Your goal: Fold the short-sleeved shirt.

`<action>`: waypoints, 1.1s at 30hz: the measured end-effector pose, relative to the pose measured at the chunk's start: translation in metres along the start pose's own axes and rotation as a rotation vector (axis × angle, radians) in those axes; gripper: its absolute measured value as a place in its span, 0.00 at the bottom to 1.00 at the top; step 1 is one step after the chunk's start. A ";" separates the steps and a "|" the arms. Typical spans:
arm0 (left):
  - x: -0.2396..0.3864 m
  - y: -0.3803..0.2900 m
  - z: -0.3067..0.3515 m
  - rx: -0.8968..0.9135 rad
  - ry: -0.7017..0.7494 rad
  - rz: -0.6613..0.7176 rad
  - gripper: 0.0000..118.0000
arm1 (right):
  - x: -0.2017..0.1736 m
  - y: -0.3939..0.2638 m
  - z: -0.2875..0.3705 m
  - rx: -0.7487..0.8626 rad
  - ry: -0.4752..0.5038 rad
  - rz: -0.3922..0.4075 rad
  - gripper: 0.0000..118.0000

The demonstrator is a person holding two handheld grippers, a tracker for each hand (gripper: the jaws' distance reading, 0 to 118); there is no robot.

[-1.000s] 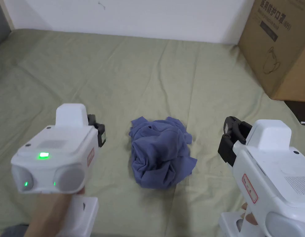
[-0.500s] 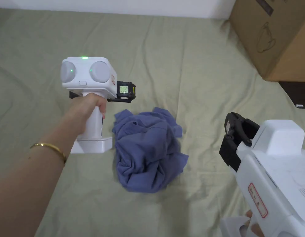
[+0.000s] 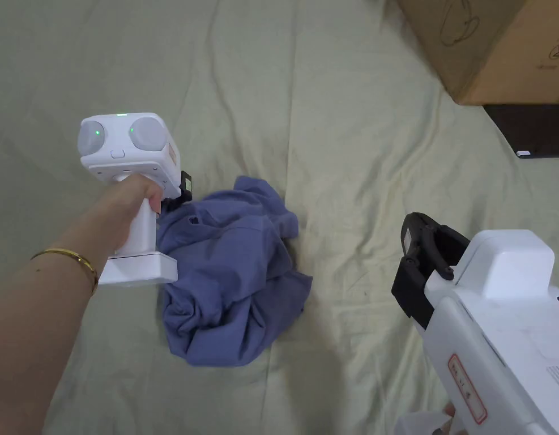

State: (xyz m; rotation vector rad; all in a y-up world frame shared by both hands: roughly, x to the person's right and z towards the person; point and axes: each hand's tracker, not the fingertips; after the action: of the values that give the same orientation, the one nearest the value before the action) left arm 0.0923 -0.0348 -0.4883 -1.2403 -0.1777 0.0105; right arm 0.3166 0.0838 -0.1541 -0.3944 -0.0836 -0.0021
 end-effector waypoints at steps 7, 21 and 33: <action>-0.019 -0.012 0.061 0.211 -0.127 0.008 0.04 | -0.001 0.005 -0.011 -0.047 0.010 -0.023 0.00; -0.077 -0.109 0.136 0.383 -0.116 0.080 0.04 | -0.004 0.010 -0.109 -0.505 0.109 0.074 0.90; -0.092 -0.135 0.121 0.334 -0.116 0.147 0.04 | -0.031 -0.058 -0.182 -0.774 0.172 -0.150 0.41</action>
State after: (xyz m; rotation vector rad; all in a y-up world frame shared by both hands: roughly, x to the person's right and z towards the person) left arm -0.0275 0.0249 -0.3353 -0.9170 -0.1772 0.2319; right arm 0.2990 -0.0400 -0.3019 -1.1577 0.0631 -0.2214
